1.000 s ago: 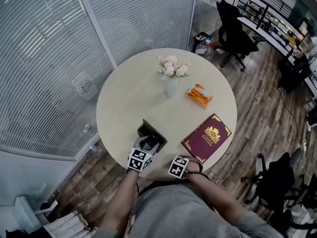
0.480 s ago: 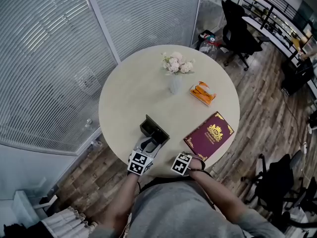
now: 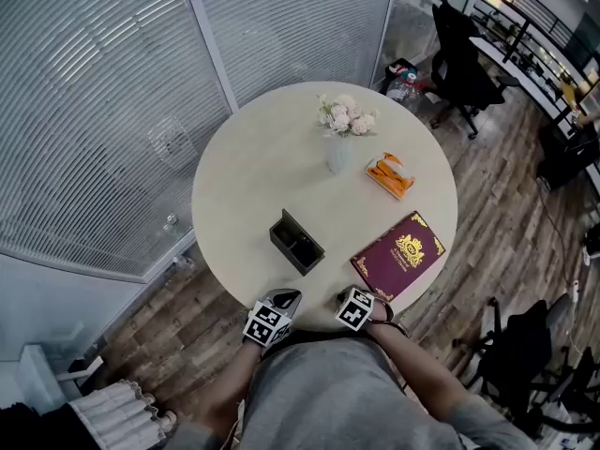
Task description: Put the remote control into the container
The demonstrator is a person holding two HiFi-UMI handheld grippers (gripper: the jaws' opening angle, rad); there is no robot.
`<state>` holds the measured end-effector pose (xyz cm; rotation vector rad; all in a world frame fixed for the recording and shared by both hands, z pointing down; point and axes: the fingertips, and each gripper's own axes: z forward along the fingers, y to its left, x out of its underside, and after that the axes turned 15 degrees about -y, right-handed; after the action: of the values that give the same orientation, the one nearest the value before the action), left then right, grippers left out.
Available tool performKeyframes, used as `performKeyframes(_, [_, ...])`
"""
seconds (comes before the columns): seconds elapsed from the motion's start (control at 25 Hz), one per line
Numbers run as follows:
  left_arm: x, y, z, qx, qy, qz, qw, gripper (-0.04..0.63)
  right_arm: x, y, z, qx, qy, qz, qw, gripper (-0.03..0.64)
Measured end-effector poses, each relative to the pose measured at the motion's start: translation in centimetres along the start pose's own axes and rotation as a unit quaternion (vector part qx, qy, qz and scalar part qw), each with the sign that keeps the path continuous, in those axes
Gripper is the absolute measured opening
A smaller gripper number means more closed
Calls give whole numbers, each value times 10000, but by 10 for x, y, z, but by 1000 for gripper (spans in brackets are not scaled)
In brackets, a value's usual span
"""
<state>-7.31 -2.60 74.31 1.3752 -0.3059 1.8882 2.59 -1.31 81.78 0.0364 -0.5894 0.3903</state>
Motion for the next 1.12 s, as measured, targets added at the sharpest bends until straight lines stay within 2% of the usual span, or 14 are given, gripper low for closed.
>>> performKeyframes(0.24, [26,-18,7,235,248,-439,9985,0,1,-2,-4,350,-586,381,9969,17])
performKeyframes(0.6, [73,-28,9,240,948,-517,9939,0,1,-2,-5,366,-926,443,9940,17])
performKeyframes(1.12, [79,-29,10,113,1062,-283,9939,0,3,-2,-4,235,-893,544,9942,17])
